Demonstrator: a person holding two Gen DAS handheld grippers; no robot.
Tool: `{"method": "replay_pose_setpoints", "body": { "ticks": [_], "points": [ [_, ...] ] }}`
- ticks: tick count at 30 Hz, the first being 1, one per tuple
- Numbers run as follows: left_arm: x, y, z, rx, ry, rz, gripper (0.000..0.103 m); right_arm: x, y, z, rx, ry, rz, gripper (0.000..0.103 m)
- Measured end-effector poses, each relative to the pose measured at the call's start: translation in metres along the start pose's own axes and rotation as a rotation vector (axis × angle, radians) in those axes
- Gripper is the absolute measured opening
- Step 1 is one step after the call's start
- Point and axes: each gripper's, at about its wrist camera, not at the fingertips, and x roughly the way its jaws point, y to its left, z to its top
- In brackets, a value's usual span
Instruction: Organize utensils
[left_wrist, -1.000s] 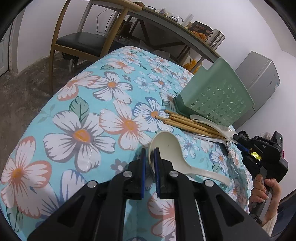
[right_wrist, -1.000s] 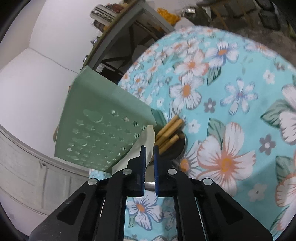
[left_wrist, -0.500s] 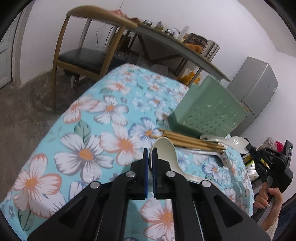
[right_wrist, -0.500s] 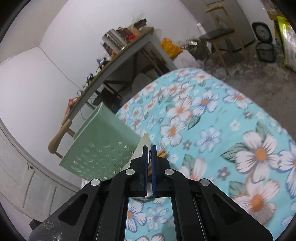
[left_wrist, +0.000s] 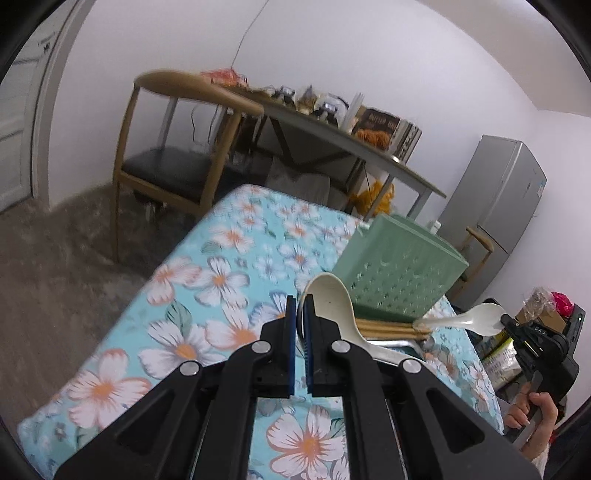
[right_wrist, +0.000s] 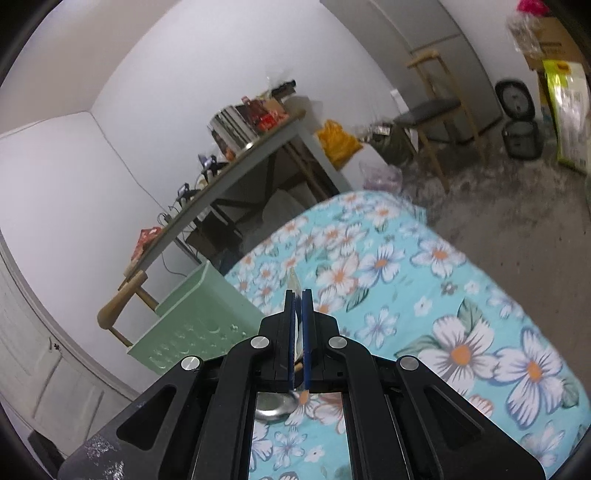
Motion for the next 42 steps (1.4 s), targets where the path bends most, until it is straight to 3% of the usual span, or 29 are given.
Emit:
{"method": "replay_pose_setpoints", "body": {
  "ticks": [5,11,19,23,30,37,42],
  "points": [
    [-0.009,0.002,0.004,0.035,-0.04,0.066,0.003,-0.008,-0.004,0.005,0.022,-0.072,-0.019,0.002],
    [-0.017,-0.002,0.013,0.056,-0.089,0.12,0.003,-0.016,-0.016,0.018,0.101,-0.126,0.039,0.002],
    [-0.025,-0.042,0.032,0.144,-0.198,0.135,0.003,-0.034,-0.046,0.024,0.235,-0.193,0.052,0.002],
    [-0.016,-0.054,0.053,0.122,-0.22,0.121,0.003,-0.048,-0.051,0.027,0.27,-0.22,0.12,0.002],
    [0.007,-0.089,0.093,0.109,-0.237,0.122,0.003,-0.08,-0.029,0.048,0.201,-0.289,0.214,0.002],
    [0.049,-0.132,0.116,0.219,-0.239,0.161,0.003,-0.072,-0.017,0.082,0.17,-0.254,0.257,0.003],
    [0.08,-0.167,0.118,0.385,-0.246,0.218,0.003,-0.066,0.008,0.107,0.083,-0.271,0.274,0.003]
  ]
}}
